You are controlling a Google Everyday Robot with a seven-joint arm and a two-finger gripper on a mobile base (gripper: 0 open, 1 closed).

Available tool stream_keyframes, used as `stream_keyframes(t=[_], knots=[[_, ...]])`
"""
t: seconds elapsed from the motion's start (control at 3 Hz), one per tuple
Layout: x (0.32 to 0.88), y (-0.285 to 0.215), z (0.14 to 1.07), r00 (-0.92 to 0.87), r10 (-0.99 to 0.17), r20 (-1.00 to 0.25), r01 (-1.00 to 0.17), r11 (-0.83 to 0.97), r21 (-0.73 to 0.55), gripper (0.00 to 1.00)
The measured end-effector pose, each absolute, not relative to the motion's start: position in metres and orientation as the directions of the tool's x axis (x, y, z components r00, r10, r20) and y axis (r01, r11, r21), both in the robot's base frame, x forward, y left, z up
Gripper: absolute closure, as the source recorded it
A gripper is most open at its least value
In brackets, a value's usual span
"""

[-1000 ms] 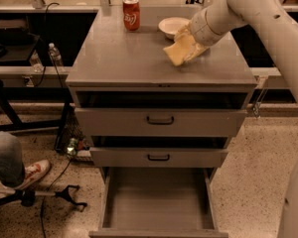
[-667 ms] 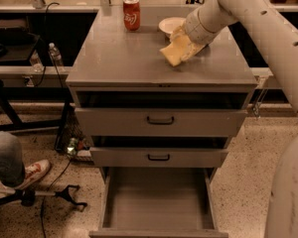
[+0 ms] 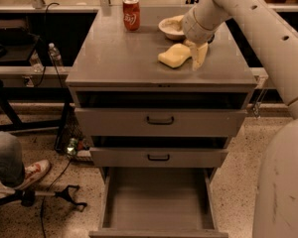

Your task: Pick sponge from bottom drawer and place on counter

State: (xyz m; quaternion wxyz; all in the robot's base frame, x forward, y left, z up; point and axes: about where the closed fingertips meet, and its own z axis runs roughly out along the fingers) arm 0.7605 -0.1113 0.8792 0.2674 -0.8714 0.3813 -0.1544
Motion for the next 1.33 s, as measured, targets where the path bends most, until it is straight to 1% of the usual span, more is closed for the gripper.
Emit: stream_keyframes(t=[0.67,1.33], knots=[[0.763,-0.116,0.886,0.658,-0.748,0.084,-0.581,-0.576,-0.575,0.00],[0.786,-0.175,0.918,0.501,-0.860,0.097,-0.610,-0.430,-0.666,0.00]])
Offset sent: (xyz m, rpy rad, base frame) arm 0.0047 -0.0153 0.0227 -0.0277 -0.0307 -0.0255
